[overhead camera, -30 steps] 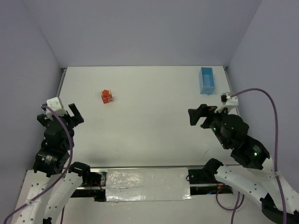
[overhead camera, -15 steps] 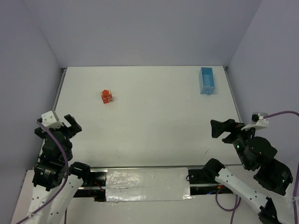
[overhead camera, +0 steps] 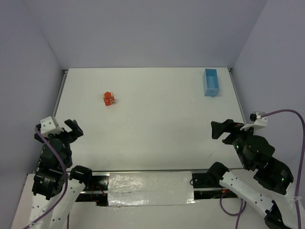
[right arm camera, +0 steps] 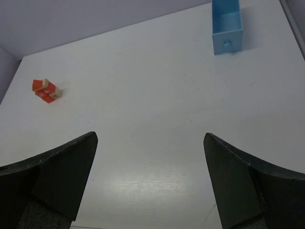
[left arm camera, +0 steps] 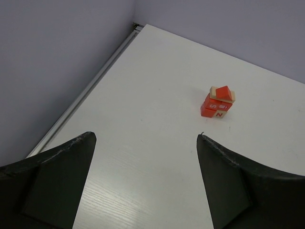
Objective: Build the wood block tower
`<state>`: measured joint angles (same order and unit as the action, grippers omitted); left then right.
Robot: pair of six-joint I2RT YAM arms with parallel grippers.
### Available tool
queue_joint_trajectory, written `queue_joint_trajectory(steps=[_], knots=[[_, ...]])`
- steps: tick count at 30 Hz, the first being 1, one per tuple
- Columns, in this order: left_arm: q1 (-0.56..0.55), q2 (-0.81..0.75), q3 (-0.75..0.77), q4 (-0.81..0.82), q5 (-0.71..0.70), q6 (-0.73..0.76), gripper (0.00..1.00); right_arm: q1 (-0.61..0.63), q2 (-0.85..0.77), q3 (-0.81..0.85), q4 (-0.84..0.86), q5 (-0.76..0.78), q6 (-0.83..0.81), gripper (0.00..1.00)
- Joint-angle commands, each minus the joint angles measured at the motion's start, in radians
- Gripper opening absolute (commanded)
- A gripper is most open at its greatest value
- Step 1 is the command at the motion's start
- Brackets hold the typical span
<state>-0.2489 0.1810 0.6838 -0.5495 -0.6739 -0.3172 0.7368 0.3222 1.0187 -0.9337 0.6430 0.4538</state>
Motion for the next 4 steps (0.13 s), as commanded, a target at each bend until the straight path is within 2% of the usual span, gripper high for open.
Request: queue_joint_trajectory(steps=[1, 4], knots=[[0.002, -0.005, -0.004, 0.056, 0.017, 0.007, 1.00, -0.005, -0.002, -0.015, 0.062, 0.006, -0.006, 1.00], [0.002, -0.006, -0.004, 0.059, 0.020, 0.010, 0.99, -0.005, 0.014, -0.016, 0.068, 0.006, -0.007, 1.00]])
